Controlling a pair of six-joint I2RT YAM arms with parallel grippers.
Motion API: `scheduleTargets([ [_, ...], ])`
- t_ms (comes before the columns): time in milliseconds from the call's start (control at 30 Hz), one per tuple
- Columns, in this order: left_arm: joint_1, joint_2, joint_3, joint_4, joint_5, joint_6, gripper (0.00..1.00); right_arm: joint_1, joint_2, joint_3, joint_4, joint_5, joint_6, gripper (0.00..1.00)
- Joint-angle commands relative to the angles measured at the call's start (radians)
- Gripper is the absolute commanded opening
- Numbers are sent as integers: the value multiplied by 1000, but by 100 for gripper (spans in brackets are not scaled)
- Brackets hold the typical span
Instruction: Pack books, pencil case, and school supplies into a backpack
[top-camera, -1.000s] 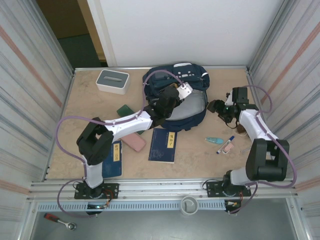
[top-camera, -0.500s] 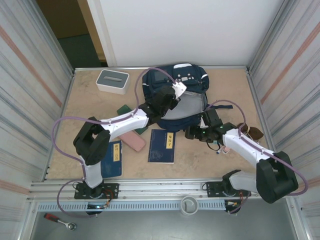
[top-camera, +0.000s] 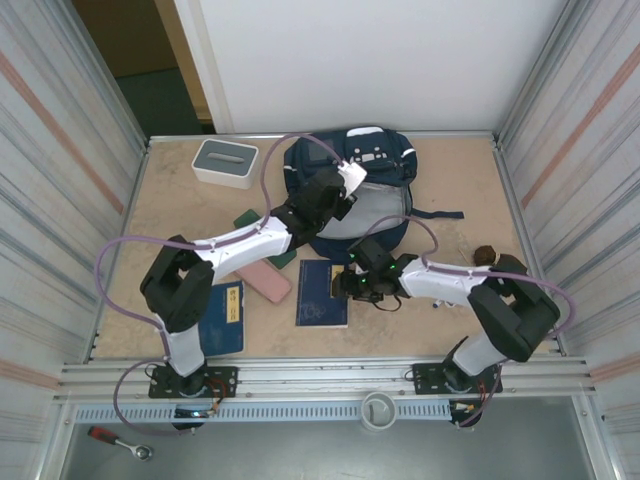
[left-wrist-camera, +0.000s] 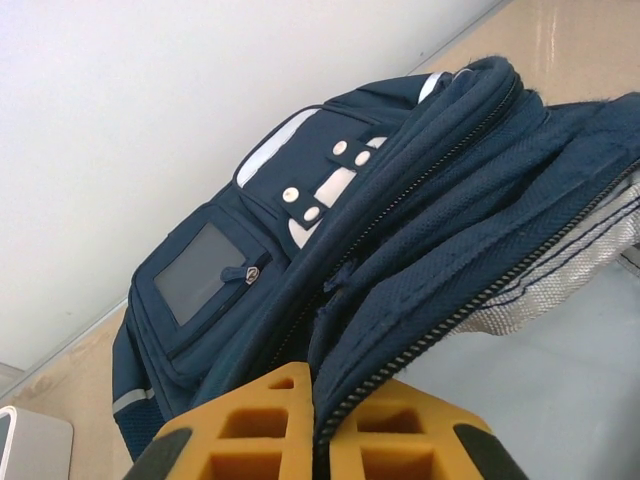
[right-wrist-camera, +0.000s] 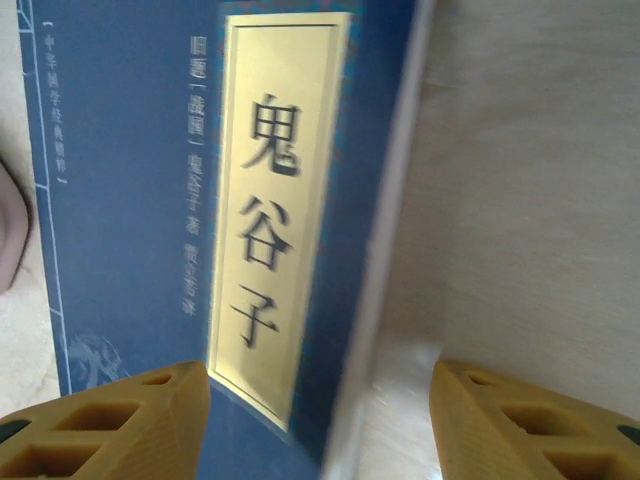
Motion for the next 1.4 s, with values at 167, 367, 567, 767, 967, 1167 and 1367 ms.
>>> scheduleTargets([
  [167,9,-78,-8,40,-4,-45,0,64,97,83,8,76,-4,20],
  [367,16,-71,-37,34,3,-70,0,36,-36,60,-9,39,-85,0],
  [567,47,1,-29,-44,107,-178,15,-48,-244,-35,-47,-99,-151,0],
  [767,55,-13,-58,-138,200,-269,56,-183,-352,-89,-87,-155,-119,0],
  [967,62,-237,-293,-267,252,-499,75,-198,-280,-84,-150,-86,-130,0],
  [1167,-5,-452,-596,-281,401,-811,79,-197,-180,-83,-154,-80,-226,33],
  [1367,-103,-383,-678,-231,474,-976,73,-193,-102,-107,-78,-130,-274,53],
])
